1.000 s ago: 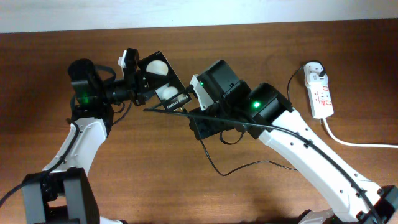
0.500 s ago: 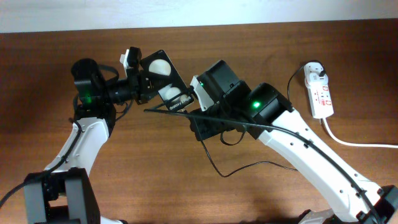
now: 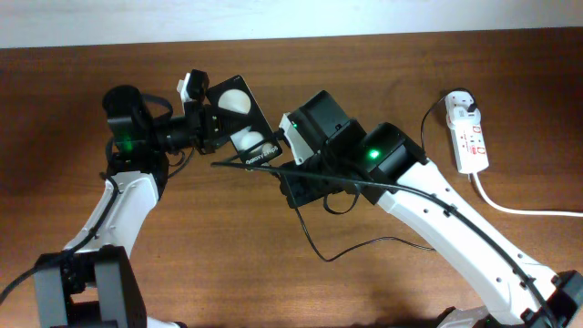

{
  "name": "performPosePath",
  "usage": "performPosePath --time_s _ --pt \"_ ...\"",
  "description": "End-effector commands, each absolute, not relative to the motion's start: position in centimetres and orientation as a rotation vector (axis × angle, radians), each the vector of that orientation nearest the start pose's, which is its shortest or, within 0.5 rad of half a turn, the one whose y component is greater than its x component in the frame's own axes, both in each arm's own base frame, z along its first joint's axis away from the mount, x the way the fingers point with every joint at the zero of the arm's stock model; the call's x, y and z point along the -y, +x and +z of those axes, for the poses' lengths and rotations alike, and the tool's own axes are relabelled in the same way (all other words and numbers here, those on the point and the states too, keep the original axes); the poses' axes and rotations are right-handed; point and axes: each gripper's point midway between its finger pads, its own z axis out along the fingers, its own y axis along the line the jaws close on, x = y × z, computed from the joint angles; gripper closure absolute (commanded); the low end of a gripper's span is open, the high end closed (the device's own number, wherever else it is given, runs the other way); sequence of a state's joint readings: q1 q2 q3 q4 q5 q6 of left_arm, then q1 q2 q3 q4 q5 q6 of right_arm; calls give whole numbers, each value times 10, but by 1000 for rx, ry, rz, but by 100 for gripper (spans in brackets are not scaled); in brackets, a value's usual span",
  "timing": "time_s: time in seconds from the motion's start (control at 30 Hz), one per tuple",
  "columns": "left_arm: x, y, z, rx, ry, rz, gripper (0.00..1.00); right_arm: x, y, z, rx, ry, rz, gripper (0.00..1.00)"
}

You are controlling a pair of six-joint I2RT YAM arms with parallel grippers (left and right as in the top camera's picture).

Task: Plug charger to phone and switch on socket
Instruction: 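Push the USB-C plug into the phone's port with the right gripper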

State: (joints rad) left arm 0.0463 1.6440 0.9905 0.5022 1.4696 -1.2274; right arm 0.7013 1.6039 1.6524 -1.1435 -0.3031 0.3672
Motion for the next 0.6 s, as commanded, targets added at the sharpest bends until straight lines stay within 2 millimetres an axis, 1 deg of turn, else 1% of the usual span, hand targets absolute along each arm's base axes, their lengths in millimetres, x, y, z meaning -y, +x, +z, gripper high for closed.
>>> performPosePath --time_s 0.0,0.07,0.13,0.17,0.27,0.3,0.37,0.43,0.57 --pt "157 362 270 -2084 122 -2048 100 -287 265 240 -2710 -553 697 96" --pt "150 375 268 -2064 40 -1996 100 -288 265 240 -2707 -553 699 96" --pt "150 376 268 -2062 35 -1992 100 -291 268 243 -2687 -547 711 96" --pt "150 376 268 -2063 35 -1992 100 -294 273 246 -2668 -523 729 96" --pt "150 376 268 -2063 35 -1993 100 -302 282 254 -2607 -524 756 96" --pt "150 375 268 -2064 40 -1997 100 -303 284 255 -2596 -523 757 96" --pt "151 368 269 -2075 84 -2027 100 -298 291 254 -2585 -500 701 96" --pt "153 354 271 -2091 168 -2080 100 -298 294 256 -2560 -525 685 96" --pt "153 354 271 -2092 170 -2081 100 -298 297 257 -2548 -519 671 96"
